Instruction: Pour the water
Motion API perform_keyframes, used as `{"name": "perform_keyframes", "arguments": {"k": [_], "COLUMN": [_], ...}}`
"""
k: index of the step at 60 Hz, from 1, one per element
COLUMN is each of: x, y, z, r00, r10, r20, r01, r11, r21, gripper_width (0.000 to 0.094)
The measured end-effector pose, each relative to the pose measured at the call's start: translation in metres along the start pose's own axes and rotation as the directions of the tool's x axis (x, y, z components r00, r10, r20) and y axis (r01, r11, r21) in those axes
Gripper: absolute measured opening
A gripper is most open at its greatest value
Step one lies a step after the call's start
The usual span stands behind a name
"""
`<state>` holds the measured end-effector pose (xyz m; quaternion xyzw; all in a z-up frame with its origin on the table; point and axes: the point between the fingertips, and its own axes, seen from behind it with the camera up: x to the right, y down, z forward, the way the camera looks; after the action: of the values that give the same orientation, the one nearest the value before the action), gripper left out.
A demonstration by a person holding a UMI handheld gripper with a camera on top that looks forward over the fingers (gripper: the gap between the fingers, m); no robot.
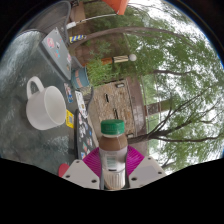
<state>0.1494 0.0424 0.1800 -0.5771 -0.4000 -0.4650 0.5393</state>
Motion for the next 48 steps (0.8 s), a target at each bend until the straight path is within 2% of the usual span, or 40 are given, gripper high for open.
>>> {"name": "perform_keyframes", "arguments": {"k": [3,7,18,21,24,33,41,48], "x": [0.0,-0.004,-0.015,-0.006,-0.021,-0.018,-0.019,-0.006], "y": [-0.007,-0.031,-0.055,-0.061,-0.064,-0.07,-0.065,-0.069], "z": [0.012,0.017,0.033,0.03,0.026,0.023,0.022,0.02], "r00": [0.977,0.887,0.639,0.587,0.539,0.486,0.528,0.615], "r10": [-0.212,-0.46,-0.76,-0.8,-0.83,-0.864,-0.841,-0.778], "r20": [-0.024,-0.051,-0.12,-0.123,-0.139,-0.133,-0.115,-0.132], "r01": [0.213,0.462,0.769,0.808,0.841,0.869,0.844,0.786], "r11": [0.976,0.884,0.629,0.57,0.523,0.461,0.505,0.589], "r21": [0.048,0.073,0.114,0.148,0.137,0.182,0.181,0.188], "gripper_width": [0.0283,0.0284,0.0288,0.0288,0.0288,0.0288,0.0288,0.0287]}}
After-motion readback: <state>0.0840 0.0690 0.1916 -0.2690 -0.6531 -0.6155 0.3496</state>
